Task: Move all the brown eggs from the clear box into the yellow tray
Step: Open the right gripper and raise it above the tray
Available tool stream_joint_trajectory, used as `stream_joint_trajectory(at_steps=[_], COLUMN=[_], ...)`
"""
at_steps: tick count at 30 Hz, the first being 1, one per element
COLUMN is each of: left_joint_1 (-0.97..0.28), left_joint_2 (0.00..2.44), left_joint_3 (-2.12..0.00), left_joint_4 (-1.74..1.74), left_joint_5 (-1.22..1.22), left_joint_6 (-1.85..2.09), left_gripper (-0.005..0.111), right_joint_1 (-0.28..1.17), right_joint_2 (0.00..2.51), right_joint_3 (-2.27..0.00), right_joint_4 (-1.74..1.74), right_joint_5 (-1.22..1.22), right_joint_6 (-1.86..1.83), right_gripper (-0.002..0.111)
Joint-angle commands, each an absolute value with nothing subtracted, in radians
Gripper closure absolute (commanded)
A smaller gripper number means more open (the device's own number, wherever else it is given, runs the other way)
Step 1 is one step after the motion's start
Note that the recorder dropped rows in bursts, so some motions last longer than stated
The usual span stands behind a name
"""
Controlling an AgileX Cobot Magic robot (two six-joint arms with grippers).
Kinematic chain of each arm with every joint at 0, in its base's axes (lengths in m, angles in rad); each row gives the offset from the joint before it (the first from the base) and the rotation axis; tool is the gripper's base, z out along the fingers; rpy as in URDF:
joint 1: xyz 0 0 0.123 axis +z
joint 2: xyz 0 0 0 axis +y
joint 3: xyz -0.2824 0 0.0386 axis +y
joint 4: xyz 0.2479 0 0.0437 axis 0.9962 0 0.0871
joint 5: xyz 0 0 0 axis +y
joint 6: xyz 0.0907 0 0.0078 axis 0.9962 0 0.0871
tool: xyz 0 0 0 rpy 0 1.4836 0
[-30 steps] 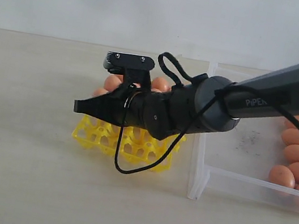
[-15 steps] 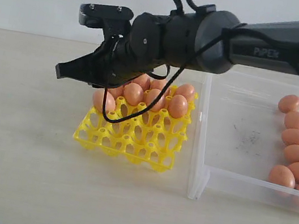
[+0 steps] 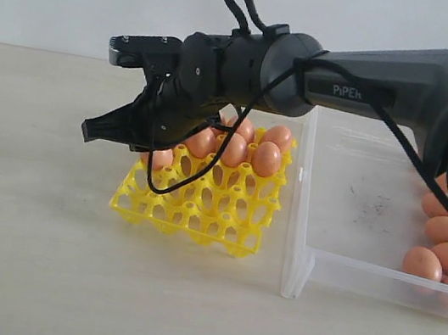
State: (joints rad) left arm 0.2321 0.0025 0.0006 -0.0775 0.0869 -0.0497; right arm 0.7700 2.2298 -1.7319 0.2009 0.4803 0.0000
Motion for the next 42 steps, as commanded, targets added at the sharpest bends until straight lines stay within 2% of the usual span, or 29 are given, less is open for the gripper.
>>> stream_joint_trajectory(at_steps=[1, 8, 16, 23, 31, 42], left_joint_1=[0.234, 0.234, 0.234, 0.234, 0.234, 0.234], left_joint_2=[0.000, 0.000, 0.000, 0.000, 0.000, 0.000], left_joint_3=[0.000, 0.000, 0.000, 0.000, 0.000, 0.000], left_joint_4=[-0.086, -0.086, -0.086, -0.086, -0.086, -0.086], left_joint_5=[0.076, 0.076, 0.076, 0.076, 0.076, 0.076], left_joint_6=[-0.059, -0.059, -0.059, -0.059, -0.059, -0.059], left_gripper=[0.103, 0.103, 0.103, 0.103, 0.103, 0.103], right_joint_1=[0.768, 0.768, 0.768, 0.768, 0.768, 0.768], right_joint_2=[2.227, 2.227, 2.225, 2.115, 1.810, 1.405], right_joint_3=[-1.737, -1.737, -1.737, -1.716, -1.535, -0.983], right_joint_4=[0.122, 0.092, 0.075, 0.047, 0.010, -0.440], right_joint_5=[0.514, 0.638, 0.634, 0.850, 0.641, 0.168], right_joint_6=[0.032, 0.048, 0.045, -0.032, -0.024, 0.277], right_gripper=[0.108, 0.108, 0.108, 0.108, 0.108, 0.108])
